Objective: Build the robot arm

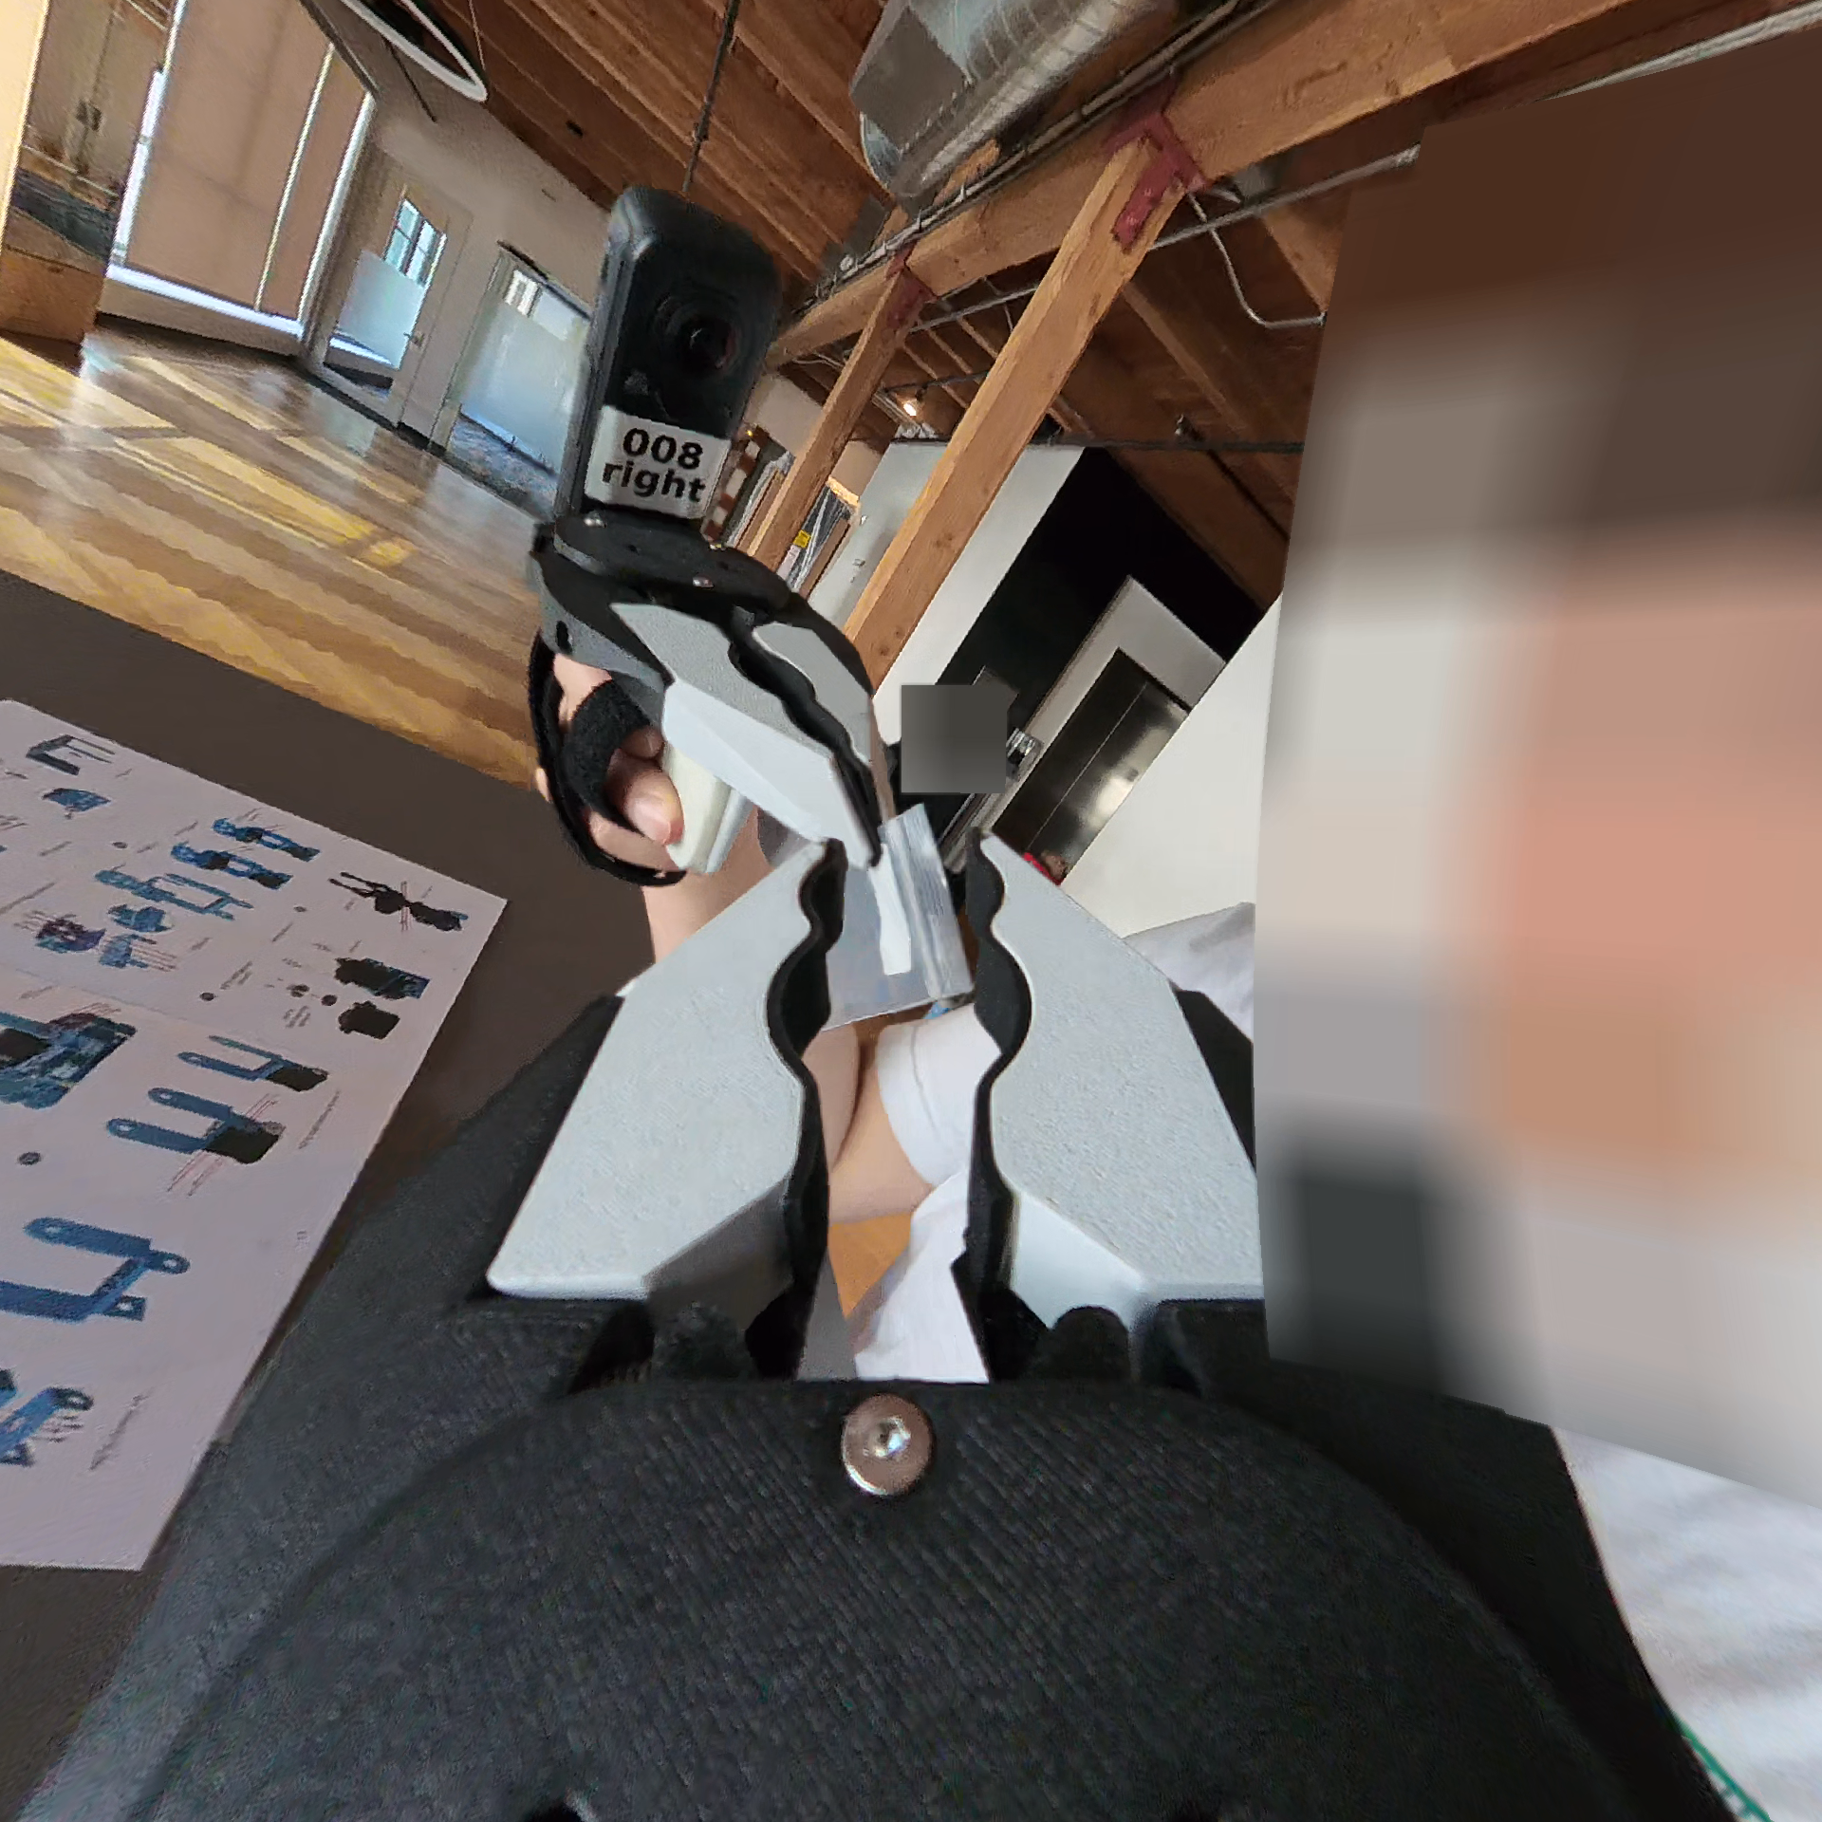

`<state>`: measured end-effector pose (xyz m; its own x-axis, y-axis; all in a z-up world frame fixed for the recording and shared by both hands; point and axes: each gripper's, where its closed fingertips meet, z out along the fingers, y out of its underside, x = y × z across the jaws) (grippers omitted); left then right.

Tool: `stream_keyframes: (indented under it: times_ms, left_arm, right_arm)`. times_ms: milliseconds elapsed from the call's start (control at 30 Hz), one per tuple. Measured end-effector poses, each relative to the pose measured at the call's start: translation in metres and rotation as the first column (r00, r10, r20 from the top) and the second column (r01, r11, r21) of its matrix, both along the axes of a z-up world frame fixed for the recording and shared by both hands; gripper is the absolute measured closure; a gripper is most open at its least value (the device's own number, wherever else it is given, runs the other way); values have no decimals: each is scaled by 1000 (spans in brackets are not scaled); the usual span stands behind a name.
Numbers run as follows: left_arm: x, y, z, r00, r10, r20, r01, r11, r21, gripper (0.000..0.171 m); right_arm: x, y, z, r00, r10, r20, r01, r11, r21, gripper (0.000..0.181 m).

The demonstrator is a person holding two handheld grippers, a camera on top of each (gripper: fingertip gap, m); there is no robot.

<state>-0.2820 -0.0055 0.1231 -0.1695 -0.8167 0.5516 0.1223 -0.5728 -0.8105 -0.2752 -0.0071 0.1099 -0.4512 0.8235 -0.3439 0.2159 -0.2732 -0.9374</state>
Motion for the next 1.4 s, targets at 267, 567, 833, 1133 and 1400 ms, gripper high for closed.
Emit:
stream_keyframes:
  times_ms: [267,567,833,1133,1400]
  left_arm:
    - [8,-9,-17,998,-47,-48,43,994,-96,146]
    - [7,-3,-23,994,36,-100,-39,999,-24,150]
    - [8,-2,-25,991,48,-124,-50,999,-8,148]
    - [8,-1,-28,988,61,-142,-59,998,12,148]
    - [8,3,-32,977,111,-182,-102,993,59,150]
  right_arm:
    - [12,-5,-6,1000,21,6,-21,1000,-14,181]
    - [10,-4,-10,1000,20,13,-19,999,-31,181]
    - [9,-4,-11,1000,20,22,-19,999,-37,181]
    - [9,-1,-12,1000,7,27,-6,999,-39,181]
    - [8,2,-14,999,4,33,-3,999,-54,181]
